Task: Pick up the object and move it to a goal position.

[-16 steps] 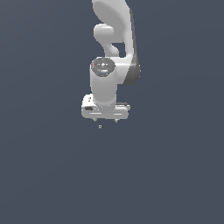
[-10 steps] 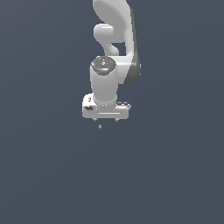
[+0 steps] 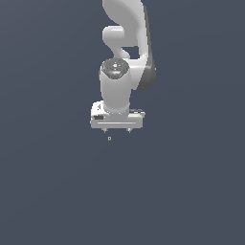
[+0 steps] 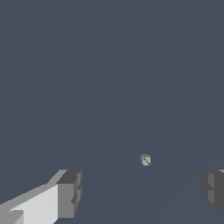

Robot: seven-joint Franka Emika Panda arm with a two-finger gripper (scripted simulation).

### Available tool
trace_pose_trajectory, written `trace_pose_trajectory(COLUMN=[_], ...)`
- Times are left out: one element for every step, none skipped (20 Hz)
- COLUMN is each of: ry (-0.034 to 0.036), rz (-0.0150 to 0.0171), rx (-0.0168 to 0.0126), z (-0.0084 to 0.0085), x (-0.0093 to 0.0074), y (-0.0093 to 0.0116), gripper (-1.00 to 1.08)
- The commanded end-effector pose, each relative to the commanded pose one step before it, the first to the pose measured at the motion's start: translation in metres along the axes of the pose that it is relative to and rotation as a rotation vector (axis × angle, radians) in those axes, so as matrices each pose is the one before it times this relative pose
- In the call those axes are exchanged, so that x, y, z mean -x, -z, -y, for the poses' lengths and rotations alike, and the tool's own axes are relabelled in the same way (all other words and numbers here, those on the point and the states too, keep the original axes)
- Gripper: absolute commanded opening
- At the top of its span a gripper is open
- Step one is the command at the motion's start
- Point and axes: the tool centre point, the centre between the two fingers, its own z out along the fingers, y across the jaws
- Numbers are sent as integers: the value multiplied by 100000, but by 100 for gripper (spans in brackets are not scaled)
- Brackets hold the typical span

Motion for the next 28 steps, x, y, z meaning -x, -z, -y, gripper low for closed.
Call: trace_pose_trajectory(ry=[9,0,1,-21,-29,-44,-57,-56,-63,-63,-68,-90,-103,-115,-113,-133,-122,-117,-120,-87,-102,-73,-91,-75,0,-92,0,-76], rz=[20,0,-62,-25,-37,-52,-64,-66,-80,-82,-83,-102,-112,-122,-115,-132,-117,-109,-109,-77,-89,-63,-76,-62,0,-76,0,-61], rx=[2,0,-76,-36,-51,-70,-84,-82,-94,-91,-87,-101,-102,-101,-86,-88,-68,-55,-48,-28,-28,-16,-17,-10,0,-9,0,-4], z=[-32,-44,-68,-88,-108,-134,-157,-171,-194,-209,-224,-252,-273,-294,-304,-310,-284,-263,-247,-210,-202,-169,-163,-138,-80,-118,-51,-79], x=[13,29,53,62,79,97,116,132,154,174,197,225,254,285,315,326,314,301,287,265,248,224,204,179,145,131,94,77], y=[-54,-128,-145,-219,-265,-307,-348,-392,-434,-479,-525,-561,-601,-640,-685,-656,-606,-554,-499,-463,-404,-368,-310,-269,-255,-166,-161,-80], gripper=[100,100,100,100,100,100,100,100,100,100,100,100,100,100,100,100,100,100,100,100,100,100,100,100,100,100,100,100])
